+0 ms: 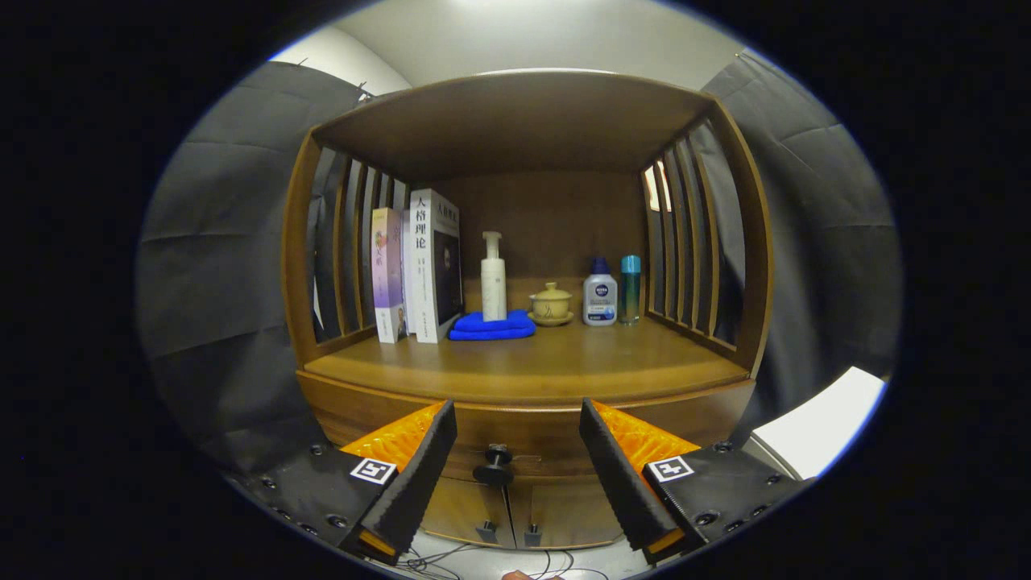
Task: Pull open the drawer, take out the items inside it, and place them on the countertop above the cabinet.
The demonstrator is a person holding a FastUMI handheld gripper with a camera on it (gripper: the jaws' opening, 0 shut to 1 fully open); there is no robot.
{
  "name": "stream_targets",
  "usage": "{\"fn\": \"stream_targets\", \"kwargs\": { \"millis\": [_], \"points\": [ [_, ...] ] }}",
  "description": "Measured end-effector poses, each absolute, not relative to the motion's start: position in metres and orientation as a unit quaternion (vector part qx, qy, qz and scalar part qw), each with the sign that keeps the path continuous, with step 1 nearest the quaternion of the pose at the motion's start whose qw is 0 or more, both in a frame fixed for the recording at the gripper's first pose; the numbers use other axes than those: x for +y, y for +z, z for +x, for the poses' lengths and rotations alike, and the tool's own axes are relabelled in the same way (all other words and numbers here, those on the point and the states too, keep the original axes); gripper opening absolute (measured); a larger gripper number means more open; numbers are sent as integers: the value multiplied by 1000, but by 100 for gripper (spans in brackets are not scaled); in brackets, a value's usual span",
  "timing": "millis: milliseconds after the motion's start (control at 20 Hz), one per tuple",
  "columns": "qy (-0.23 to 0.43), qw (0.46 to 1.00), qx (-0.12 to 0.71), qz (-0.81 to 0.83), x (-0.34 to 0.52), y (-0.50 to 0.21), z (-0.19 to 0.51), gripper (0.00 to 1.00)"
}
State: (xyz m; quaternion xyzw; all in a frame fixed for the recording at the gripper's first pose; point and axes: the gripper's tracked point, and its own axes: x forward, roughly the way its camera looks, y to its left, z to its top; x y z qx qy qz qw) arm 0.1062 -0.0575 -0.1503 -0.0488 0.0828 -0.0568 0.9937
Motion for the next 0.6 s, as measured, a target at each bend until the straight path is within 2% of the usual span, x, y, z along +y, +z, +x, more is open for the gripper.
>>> {"fn": "stream_targets", "kwargs": {
  "millis": [600],
  "points": [
    [-82, 982, 126, -115, -65, -231, 143, 97]
  ]
}}
